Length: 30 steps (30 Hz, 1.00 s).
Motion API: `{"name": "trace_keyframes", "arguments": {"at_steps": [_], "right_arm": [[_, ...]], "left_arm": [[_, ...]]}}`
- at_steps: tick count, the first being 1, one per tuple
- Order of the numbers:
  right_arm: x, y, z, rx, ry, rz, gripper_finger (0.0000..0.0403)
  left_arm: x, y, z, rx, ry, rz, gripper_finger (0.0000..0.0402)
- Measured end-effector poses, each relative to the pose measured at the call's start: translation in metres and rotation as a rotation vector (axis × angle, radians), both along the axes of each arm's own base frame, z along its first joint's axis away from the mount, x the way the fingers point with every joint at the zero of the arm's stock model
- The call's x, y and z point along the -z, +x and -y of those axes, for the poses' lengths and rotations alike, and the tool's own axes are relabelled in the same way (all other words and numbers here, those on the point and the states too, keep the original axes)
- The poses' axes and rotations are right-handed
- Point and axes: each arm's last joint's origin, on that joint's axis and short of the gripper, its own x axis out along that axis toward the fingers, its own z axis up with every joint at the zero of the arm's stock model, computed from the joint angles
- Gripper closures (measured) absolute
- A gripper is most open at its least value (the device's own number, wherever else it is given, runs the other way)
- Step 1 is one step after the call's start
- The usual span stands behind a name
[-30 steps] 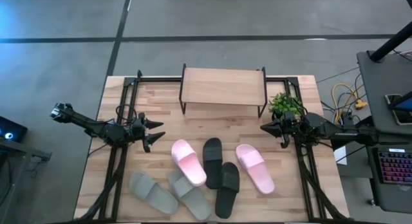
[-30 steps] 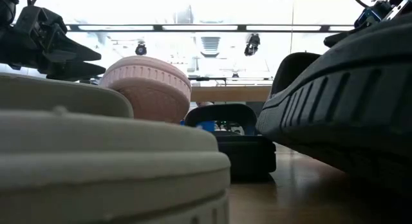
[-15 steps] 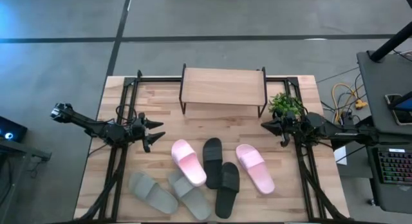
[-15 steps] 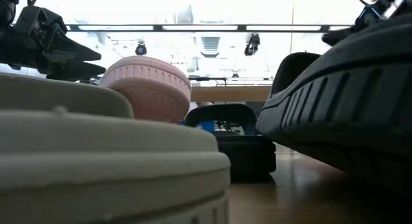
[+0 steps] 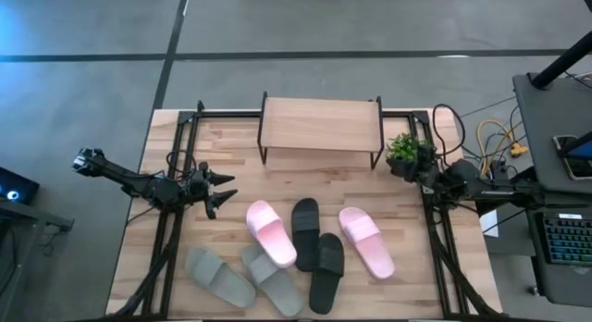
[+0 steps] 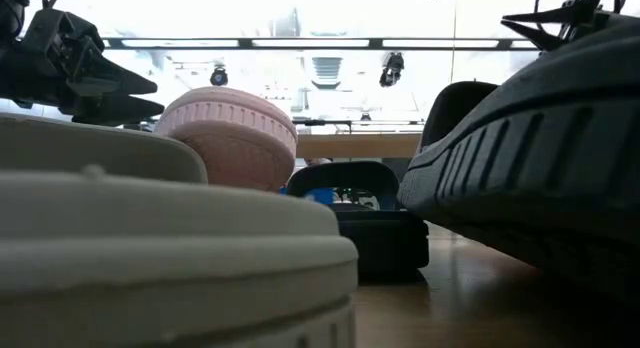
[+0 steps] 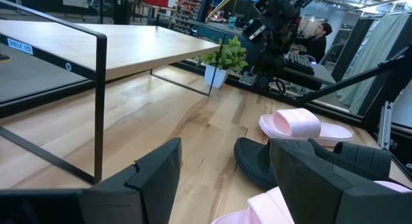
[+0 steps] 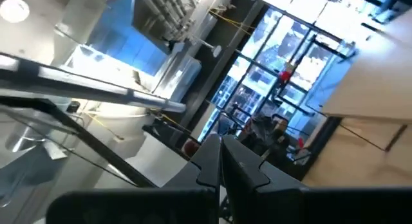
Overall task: Pick and place slides into the shelf
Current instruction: Put the right pink slipper under the shelf
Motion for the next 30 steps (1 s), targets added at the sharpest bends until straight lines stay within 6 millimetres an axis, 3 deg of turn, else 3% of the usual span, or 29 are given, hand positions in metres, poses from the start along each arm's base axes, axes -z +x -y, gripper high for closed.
{"name": "trace_keyframes", "arguments": {"at_steps": [3, 6, 10, 12, 15, 20, 24, 26, 30], "right_arm": [[-0.001, 0.000, -0.002, -0.072, -0.046, 0.004, 0.0394], [0.009, 0.006, -0.006, -0.188, -0.073, -0.111, 0.0392], [0.025, 0.015, -0.011, -0.375, 0.169, -0.304, 0.0362], [0.022, 0.019, -0.015, -0.394, 0.207, -0.426, 0.0335], [0.003, 0.022, -0.020, -0.355, 0.180, -0.662, 0.0296], [-0.042, 0.033, -0.031, -0.316, -0.011, -1.151, 0.0272], [-0.069, 0.066, -0.052, -0.341, -0.241, -1.442, 0.0271], [-0.073, 0.088, -0.070, -0.390, -0.407, -1.566, 0.0271], [-0.062, 0.126, -0.109, -0.434, -0.661, -1.806, 0.0270]], "left_arm": [[0.000, 0.000, 0.000, 0.000, 0.000, 0.000, 0.0178], [0.000, 0.000, 0.000, 0.000, 0.000, 0.000, 0.0178], [0.000, 0.000, 0.000, 0.000, 0.000, 0.000, 0.0178], [0.000, 0.000, 0.000, 0.000, 0.000, 0.000, 0.0178], [0.000, 0.000, 0.000, 0.000, 0.000, 0.000, 0.0178], [0.000, 0.000, 0.000, 0.000, 0.000, 0.000, 0.0178], [0.000, 0.000, 0.000, 0.000, 0.000, 0.000, 0.0178], [0.000, 0.000, 0.000, 0.000, 0.000, 0.000, 0.0178], [0.000, 0.000, 0.000, 0.000, 0.000, 0.000, 0.0178]]}}
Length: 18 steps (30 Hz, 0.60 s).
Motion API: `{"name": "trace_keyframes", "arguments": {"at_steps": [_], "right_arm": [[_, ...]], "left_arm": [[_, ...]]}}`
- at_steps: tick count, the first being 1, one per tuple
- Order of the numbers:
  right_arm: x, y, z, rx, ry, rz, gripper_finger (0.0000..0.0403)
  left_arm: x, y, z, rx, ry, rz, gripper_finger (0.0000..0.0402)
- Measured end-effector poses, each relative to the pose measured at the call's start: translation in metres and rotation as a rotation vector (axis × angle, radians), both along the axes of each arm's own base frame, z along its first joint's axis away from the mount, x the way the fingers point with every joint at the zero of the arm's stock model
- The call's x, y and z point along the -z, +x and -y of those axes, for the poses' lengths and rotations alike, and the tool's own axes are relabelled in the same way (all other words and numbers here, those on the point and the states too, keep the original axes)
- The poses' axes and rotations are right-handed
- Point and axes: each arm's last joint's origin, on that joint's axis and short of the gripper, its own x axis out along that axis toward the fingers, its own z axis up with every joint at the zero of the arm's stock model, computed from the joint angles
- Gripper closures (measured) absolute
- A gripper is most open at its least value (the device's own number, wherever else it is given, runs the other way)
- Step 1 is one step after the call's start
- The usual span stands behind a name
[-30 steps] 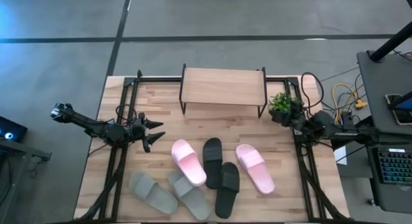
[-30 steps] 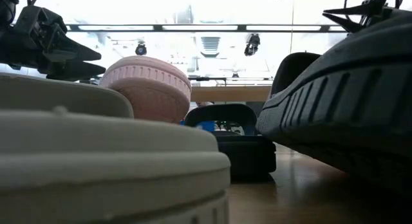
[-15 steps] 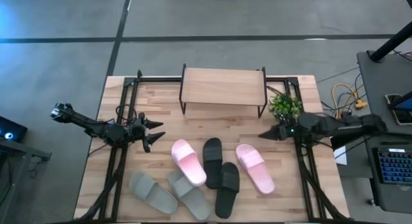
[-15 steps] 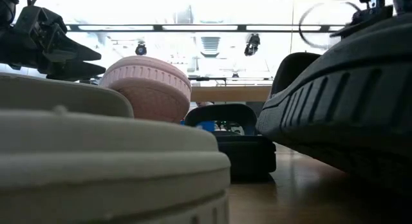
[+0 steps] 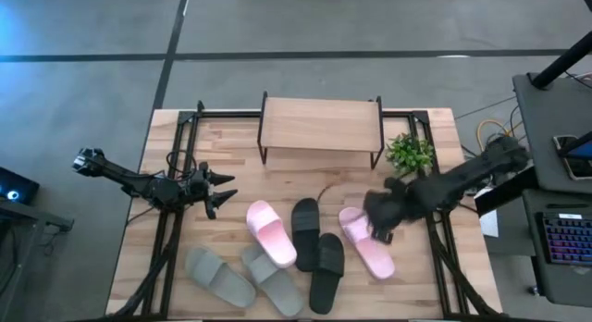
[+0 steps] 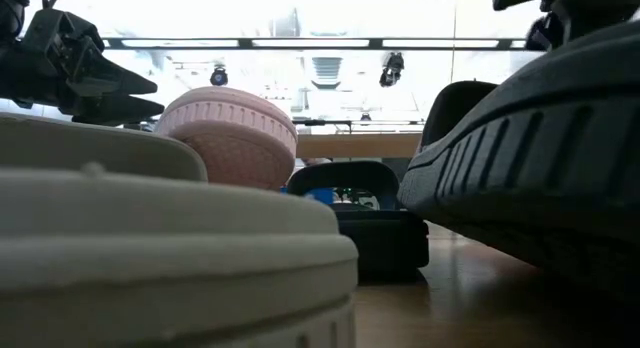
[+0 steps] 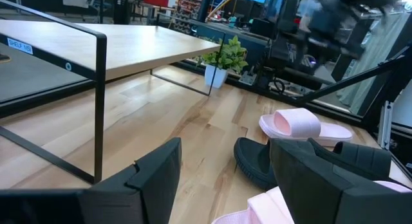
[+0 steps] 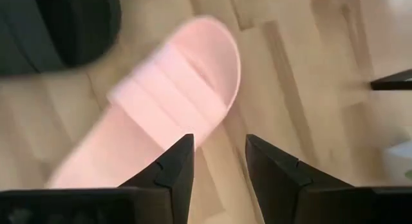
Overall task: Pick and place slides into the shelf
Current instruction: Put the right pink slipper under the shelf
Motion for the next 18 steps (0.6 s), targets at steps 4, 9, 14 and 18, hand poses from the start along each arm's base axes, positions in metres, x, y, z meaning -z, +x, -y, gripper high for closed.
{"name": "trace_keyframes", "arguments": {"at_steps": [4, 9, 14, 18], "right_arm": [[0.016, 0.026, -0.040, -0.091, -0.094, -0.094, 0.0270], [0.030, 0.036, -0.080, -0.109, -0.129, -0.121, 0.0270], [0.050, 0.031, -0.096, -0.056, -0.213, -0.194, 0.0255], [0.067, 0.034, -0.095, -0.042, -0.281, -0.208, 0.0225]], "left_arm": [[0.000, 0.000, 0.000, 0.000, 0.000, 0.000, 0.0178], [0.000, 0.000, 0.000, 0.000, 0.000, 0.000, 0.0178], [0.000, 0.000, 0.000, 0.000, 0.000, 0.000, 0.0178], [0.000, 0.000, 0.000, 0.000, 0.000, 0.000, 0.0178]]}}
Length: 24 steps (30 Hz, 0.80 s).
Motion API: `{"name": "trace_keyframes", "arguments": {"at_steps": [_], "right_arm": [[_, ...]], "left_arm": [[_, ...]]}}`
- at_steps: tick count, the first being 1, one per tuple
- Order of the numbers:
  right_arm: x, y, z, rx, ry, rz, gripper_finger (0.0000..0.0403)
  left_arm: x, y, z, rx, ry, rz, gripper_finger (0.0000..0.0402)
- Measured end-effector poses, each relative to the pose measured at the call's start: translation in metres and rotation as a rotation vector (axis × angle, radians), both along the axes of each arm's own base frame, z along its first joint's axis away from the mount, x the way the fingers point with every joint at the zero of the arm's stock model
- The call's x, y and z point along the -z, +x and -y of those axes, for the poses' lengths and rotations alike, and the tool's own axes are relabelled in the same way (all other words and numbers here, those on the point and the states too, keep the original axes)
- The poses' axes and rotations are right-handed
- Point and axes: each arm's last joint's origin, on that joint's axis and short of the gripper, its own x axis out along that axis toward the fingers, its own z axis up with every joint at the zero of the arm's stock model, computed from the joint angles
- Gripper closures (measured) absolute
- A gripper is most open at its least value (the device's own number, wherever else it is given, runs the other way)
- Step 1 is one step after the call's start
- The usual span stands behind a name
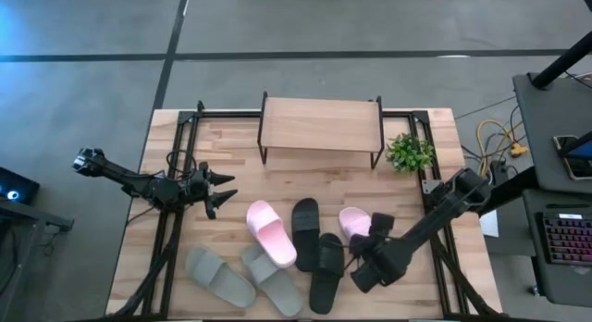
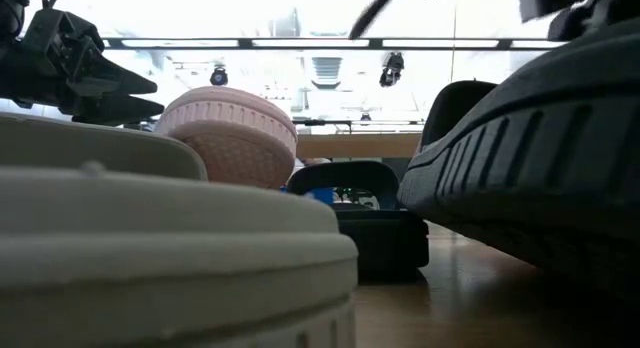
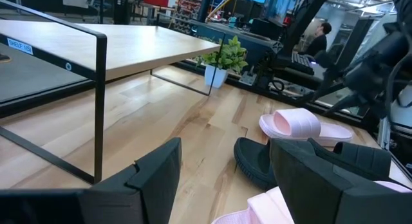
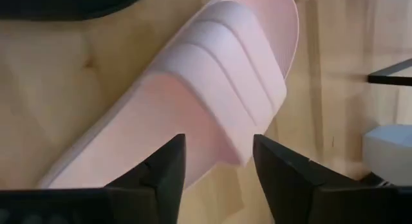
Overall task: Pick and place slides into the shelf
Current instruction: Put the right pink slipper under the shelf
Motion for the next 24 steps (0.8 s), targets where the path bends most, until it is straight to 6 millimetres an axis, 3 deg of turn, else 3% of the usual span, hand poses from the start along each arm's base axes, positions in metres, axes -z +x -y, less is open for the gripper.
{"name": "trace_keyframes", "arguments": {"at_steps": [6, 11, 15, 21, 24], "right_arm": [[0.030, 0.003, 0.006, 0.005, -0.087, -0.077, 0.0187], [0.045, 0.009, 0.018, 0.008, -0.148, -0.143, 0.0192], [0.043, 0.019, 0.031, -0.032, -0.209, -0.119, 0.0238], [0.036, 0.033, 0.064, 0.058, -0.202, -0.101, 0.0364], [0.031, 0.037, 0.081, 0.126, -0.220, -0.080, 0.0386]], "left_arm": [[0.000, 0.000, 0.000, 0.000, 0.000, -0.001, 0.0178], [0.000, 0.000, 0.000, 0.000, 0.000, 0.000, 0.0178], [0.000, 0.000, 0.000, 0.000, 0.000, 0.000, 0.0178], [0.000, 0.000, 0.000, 0.000, 0.000, 0.000, 0.0178], [0.000, 0.000, 0.000, 0.001, 0.001, -0.002, 0.0178]]}}
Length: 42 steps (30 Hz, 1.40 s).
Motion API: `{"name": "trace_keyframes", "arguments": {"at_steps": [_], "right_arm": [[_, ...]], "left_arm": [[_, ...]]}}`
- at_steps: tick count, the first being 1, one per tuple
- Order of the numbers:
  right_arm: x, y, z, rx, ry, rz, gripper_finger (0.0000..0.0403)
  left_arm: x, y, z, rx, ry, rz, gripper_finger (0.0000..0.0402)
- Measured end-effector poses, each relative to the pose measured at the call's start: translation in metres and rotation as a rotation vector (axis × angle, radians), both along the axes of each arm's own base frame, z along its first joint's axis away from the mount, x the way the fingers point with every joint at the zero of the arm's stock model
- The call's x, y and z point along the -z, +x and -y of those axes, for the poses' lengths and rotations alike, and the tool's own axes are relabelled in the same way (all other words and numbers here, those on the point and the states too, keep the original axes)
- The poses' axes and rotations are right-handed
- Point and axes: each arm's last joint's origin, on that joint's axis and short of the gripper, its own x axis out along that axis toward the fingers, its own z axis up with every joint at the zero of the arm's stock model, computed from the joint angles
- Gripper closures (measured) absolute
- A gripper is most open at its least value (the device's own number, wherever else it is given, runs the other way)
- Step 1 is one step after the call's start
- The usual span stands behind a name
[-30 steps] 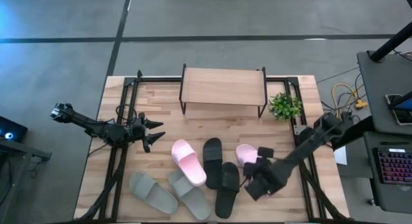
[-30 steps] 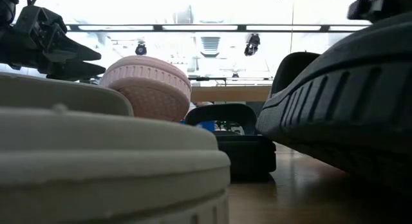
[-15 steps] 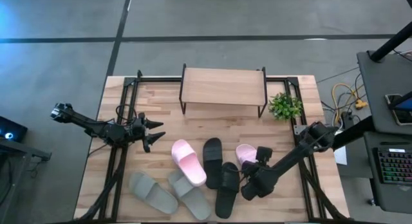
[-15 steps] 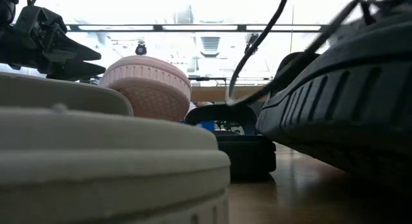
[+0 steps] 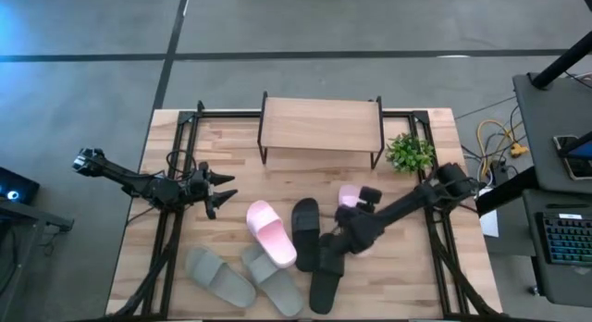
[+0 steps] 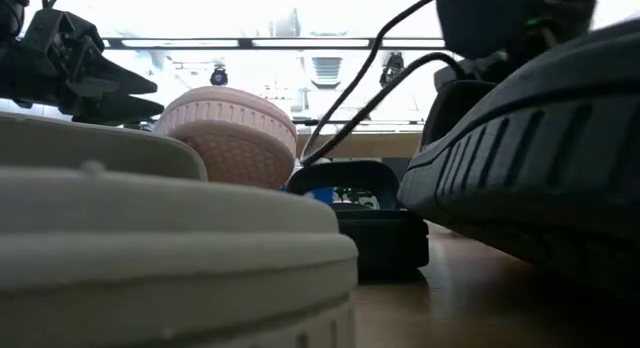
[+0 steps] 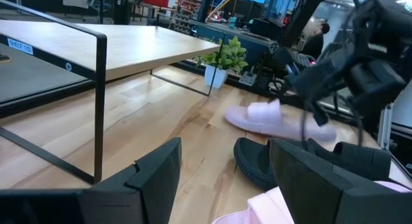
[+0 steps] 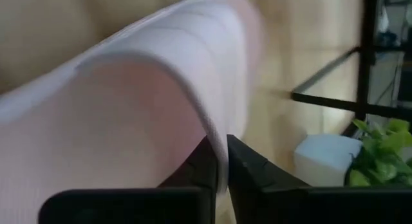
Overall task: Pick and place slides into the shelf
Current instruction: Put the right pink slipper under the shelf
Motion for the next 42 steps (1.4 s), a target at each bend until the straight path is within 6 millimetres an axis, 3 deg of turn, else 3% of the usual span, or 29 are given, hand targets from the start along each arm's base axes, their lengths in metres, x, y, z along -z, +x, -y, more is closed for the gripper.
{"name": "trace_keyframes", "arguments": {"at_steps": [7, 16, 28, 42], "right_arm": [[0.001, 0.002, 0.039, 0.075, -0.064, -0.010, 0.0389], [0.018, -0.005, 0.084, 0.182, -0.102, -0.073, 0.0389], [0.008, 0.018, 0.088, 0.056, -0.063, -0.014, 0.0390], [0.029, 0.004, 0.125, 0.075, -0.074, -0.130, 0.0390]], "left_arm": [[0.000, 0.000, 0.000, -0.001, -0.001, 0.002, 0.0178], [0.000, 0.000, 0.000, -0.001, 0.000, 0.001, 0.0178], [0.000, 0.000, 0.000, -0.001, 0.000, 0.001, 0.0178], [0.000, 0.000, 0.000, -0.001, 0.000, 0.001, 0.0178]]}}
